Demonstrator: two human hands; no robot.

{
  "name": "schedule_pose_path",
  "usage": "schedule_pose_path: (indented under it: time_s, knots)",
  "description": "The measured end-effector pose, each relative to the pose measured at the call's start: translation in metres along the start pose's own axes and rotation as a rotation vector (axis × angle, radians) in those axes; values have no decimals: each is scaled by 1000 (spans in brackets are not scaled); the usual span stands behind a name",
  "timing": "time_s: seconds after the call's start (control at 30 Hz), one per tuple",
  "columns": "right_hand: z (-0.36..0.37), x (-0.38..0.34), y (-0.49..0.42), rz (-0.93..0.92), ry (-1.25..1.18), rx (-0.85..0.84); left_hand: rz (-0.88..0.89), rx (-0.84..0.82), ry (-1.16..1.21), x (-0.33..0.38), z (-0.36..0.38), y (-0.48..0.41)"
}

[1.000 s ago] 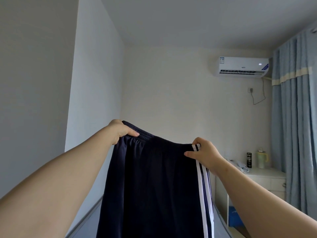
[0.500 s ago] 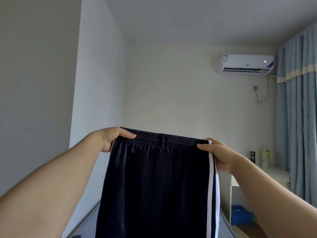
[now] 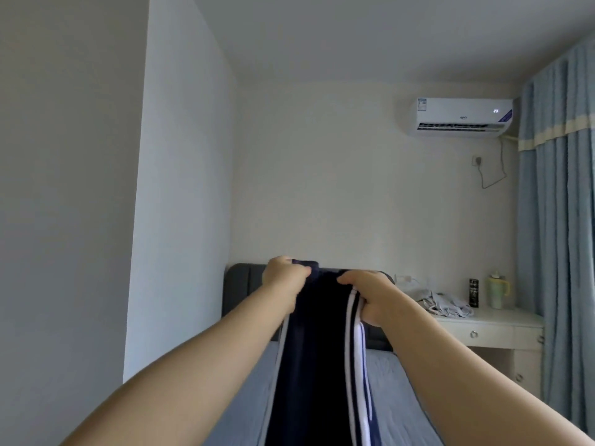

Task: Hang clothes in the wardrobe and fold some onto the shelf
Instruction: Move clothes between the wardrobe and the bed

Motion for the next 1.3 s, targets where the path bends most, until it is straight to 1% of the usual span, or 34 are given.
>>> schedule_pose_path:
  time_s: [0.07, 0.13, 0.23, 0.27, 0.33, 0.4, 0.43, 0.47, 0.53, 0.57, 0.6, 0.67, 0.7, 0.73, 0.77, 0.83, 0.87, 0.9, 0.93, 1.0, 1.07, 1.1, 1.17, 1.23, 1.3]
  knots:
    - [11, -5, 2, -10, -20, -28, 115, -22, -86, 5, 11, 9]
    - [16, -7, 5, -13, -38, -44, 187, -49, -109, 7, 17, 15]
    - [17, -8, 11, 9, -164, -107, 194, -72, -80, 10, 17, 21]
    - [16, -8, 12, 20, -214, -122, 187, -109, -47, 9, 17, 21]
    - [13, -9, 9, -3, -287, -138, 211, -247, 7, 8, 19, 23]
    - [12, -9, 8, -25, -333, -173, 289, -371, -65, 6, 21, 25]
    - [13, -10, 8, -39, -345, -199, 321, -393, -108, 4, 21, 24]
    - [13, -10, 9, -52, -365, -227, 333, -365, -128, 3, 19, 21]
    - [15, -10, 11, -80, -418, -278, 316, -212, -74, 4, 8, 16]
    - [16, -11, 11, -113, -406, -267, 296, -142, -22, 7, 3, 15]
    - [14, -11, 8, -166, -323, -201, 272, -106, 41, 9, -1, 14]
    - [4, -12, 4, -272, -18, 10, 215, -112, 159, 10, -5, 8]
    - [-1, -11, 3, -305, 82, 71, 187, -127, 211, 12, -7, 6]
    - [-4, -8, 2, -294, 92, 60, 164, -139, 274, 15, -10, 4]
    - [-5, -4, 2, -246, 39, -7, 147, -155, 345, 18, -14, 5]
    - [0, 0, 6, -160, -56, -227, 120, -219, 450, 27, -19, 5]
    - [2, -1, 7, -166, -80, -299, 114, -263, 461, 31, -22, 5]
    - [3, -4, 7, -220, -98, -323, 124, -308, 424, 34, -23, 5]
    - [2, -10, 7, -294, -113, -298, 159, -348, 331, 36, -25, 4]
    - [0, -21, 8, -436, -69, -207, 245, -425, 65, 36, -26, 5]
    - [2, -27, 11, -523, 10, -223, 303, -495, -142, 33, -25, 7]
    - [3, -28, 13, -551, 53, -244, 342, -509, -202, 32, -24, 8]
    - [5, -30, 14, -607, 152, -240, 409, -491, -239, 31, -25, 7]
    - [4, -32, 13, -658, 249, -191, 428, -465, -203, 32, -31, 5]
    - [3, -34, 11, -672, 352, -129, 432, -472, -210, 34, -36, 3]
Point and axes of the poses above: each hand's wrist, its own y-axis away from the middle knuckle, its own z-axis out of the palm, x = y × z, the point moved 4 cm from there along -y, towards the middle knuckle, and after that the axes turned 2 degrees about -x, right-handed, at the moved point
